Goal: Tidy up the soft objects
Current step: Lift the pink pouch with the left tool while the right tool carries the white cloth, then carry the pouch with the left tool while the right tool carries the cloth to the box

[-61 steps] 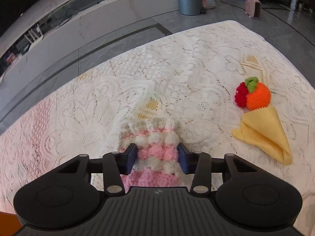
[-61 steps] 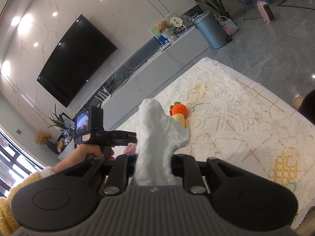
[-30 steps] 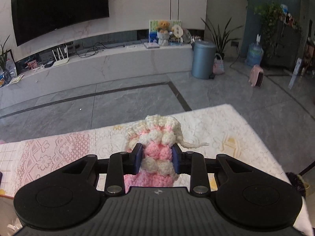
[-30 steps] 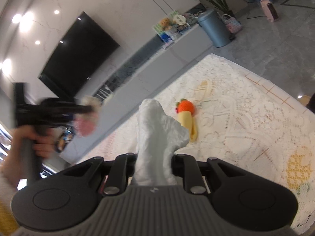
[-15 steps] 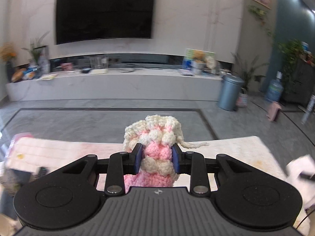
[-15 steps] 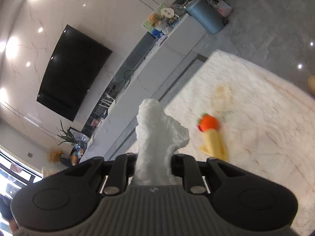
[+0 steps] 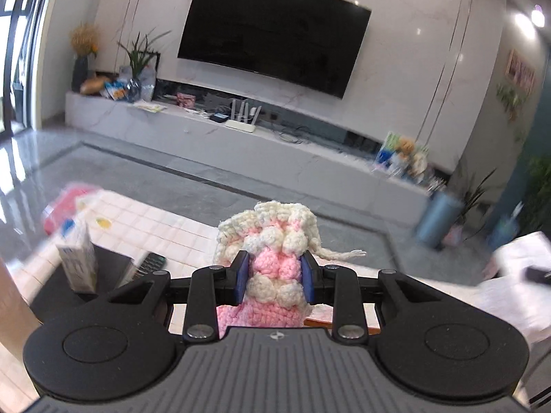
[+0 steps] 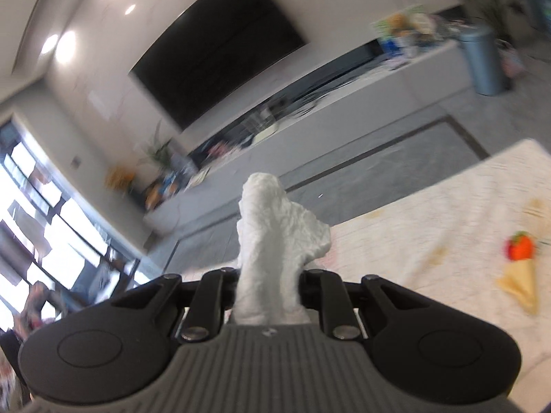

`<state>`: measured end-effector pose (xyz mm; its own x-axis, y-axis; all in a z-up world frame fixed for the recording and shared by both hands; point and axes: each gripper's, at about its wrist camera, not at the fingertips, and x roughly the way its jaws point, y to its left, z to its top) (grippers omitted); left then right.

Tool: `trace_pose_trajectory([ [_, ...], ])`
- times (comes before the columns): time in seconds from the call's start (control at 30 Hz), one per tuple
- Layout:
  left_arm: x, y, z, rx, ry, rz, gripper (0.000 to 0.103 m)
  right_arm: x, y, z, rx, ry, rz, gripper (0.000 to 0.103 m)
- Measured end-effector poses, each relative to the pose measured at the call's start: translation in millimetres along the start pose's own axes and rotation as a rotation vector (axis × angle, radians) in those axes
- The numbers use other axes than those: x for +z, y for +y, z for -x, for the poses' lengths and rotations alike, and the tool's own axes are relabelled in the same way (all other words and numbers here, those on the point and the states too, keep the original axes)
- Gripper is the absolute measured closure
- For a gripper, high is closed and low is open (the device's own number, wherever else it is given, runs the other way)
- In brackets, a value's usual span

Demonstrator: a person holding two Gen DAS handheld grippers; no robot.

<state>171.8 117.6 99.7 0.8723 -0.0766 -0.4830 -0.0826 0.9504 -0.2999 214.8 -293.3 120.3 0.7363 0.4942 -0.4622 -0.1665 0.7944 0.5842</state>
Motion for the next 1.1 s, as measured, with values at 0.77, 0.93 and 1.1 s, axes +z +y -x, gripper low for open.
trace_pose_trajectory([
  [0.77,-90.1,65.2,-34.6,-0.353,0.169,0.229,0.068,-114.3,104.3,-122.0,-0.122,0.315,0.418,0.088],
  [0.93,-99.5,54.8,-27.2,-0.326,0.217,0.151,0.068,-114.2,104.3,-133.2,-0.127,0.312,0.408,0.088],
  [1.1,-107.7,40.7,-24.5,-0.258,0.301,0.004,0.068,-118.4,100.4,-144.8,-0.137,0.332,0.386,0.088],
])
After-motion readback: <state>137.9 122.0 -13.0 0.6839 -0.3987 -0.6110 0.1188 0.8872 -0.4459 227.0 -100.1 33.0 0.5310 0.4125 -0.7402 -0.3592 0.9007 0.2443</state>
